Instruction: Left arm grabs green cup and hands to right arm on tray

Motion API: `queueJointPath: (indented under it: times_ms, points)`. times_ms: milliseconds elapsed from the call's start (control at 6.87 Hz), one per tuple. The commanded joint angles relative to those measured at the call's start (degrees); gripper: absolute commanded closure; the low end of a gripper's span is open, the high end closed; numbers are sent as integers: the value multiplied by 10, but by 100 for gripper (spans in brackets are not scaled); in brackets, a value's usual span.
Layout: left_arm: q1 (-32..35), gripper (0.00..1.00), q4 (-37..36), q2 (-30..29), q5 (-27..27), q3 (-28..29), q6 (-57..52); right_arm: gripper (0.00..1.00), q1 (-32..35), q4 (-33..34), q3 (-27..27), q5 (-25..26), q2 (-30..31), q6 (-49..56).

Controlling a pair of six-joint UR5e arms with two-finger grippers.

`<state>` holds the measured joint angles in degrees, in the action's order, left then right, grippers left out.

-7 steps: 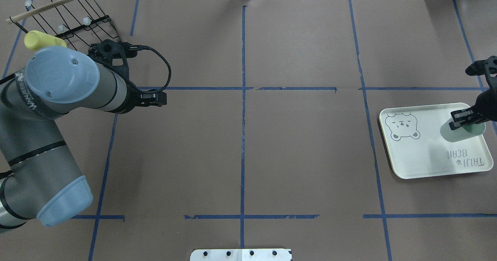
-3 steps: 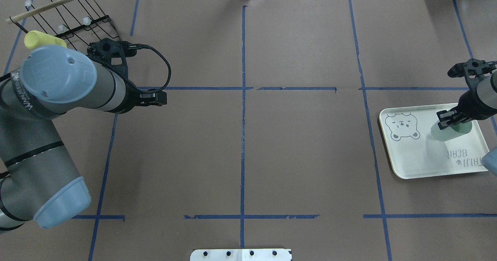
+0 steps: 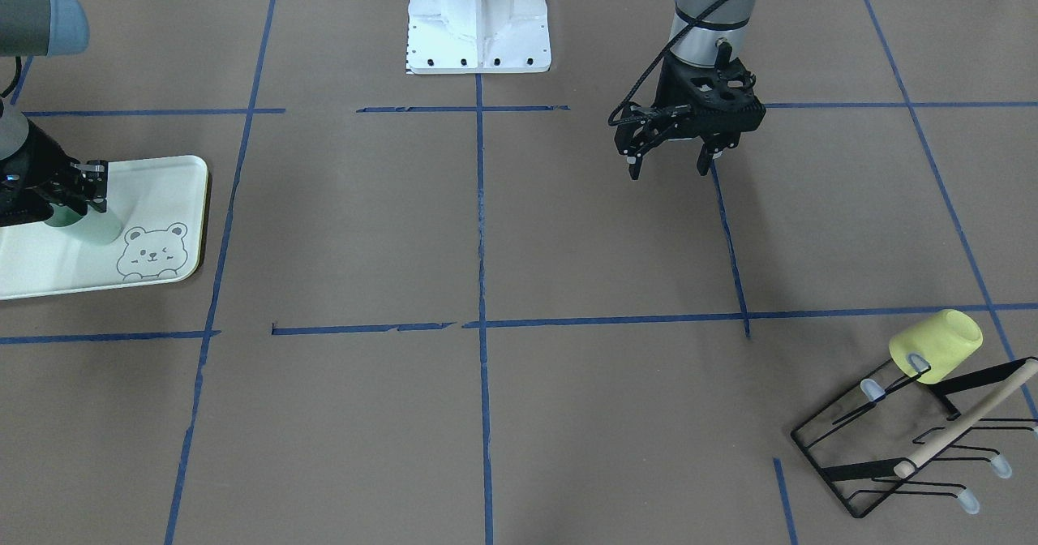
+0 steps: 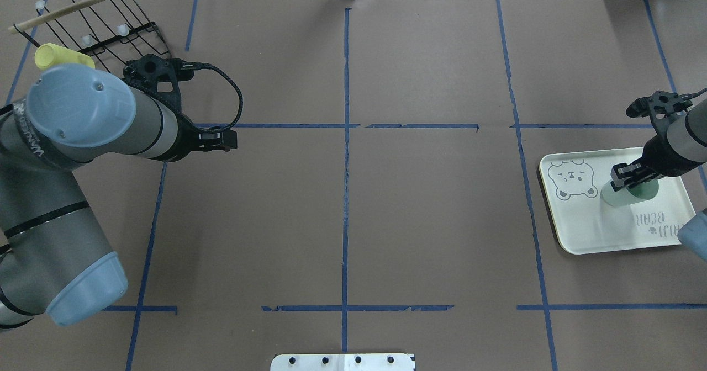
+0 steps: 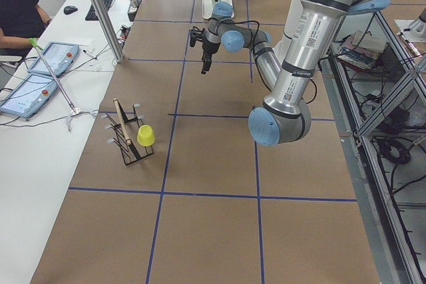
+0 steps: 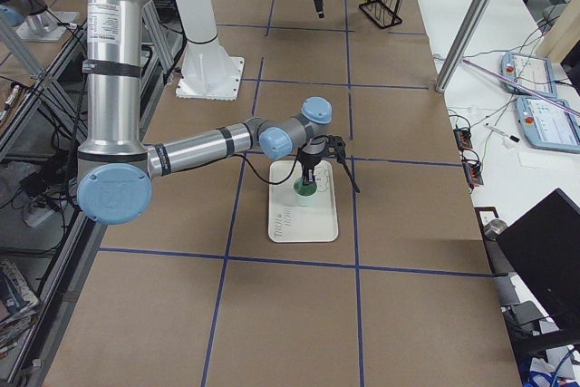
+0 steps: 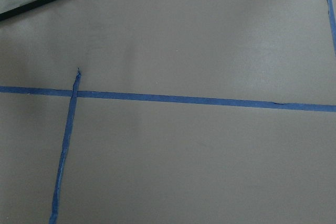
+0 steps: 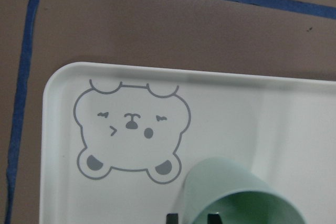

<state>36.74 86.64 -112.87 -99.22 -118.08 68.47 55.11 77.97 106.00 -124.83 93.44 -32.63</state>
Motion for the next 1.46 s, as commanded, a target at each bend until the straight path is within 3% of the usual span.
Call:
queueJointPath:
  times_ms: [0, 291, 437, 582, 728, 1019, 1310]
  points:
    - [0, 0, -1, 3, -1, 0, -1, 0, 1, 2, 25, 9, 3, -2]
    - [12, 0, -12, 5, -3, 0, -17, 0, 44, 54, 126, 0, 14, -1]
    - [26, 0, -65, 5, -3, -12, -95, 0, 85, 100, 171, -2, 13, 5]
    - [52, 0, -80, 6, -4, -22, -150, 0, 130, 124, 186, -23, 6, 7]
    - [83, 0, -90, 11, -21, -23, -199, 0, 172, 129, 180, -75, 10, 29]
    - [179, 0, -94, 59, -134, -25, -344, 0, 222, 140, 149, -81, 24, 132]
    - [297, 0, -93, 132, -246, -24, -504, 0, 287, 231, 131, -81, 32, 294]
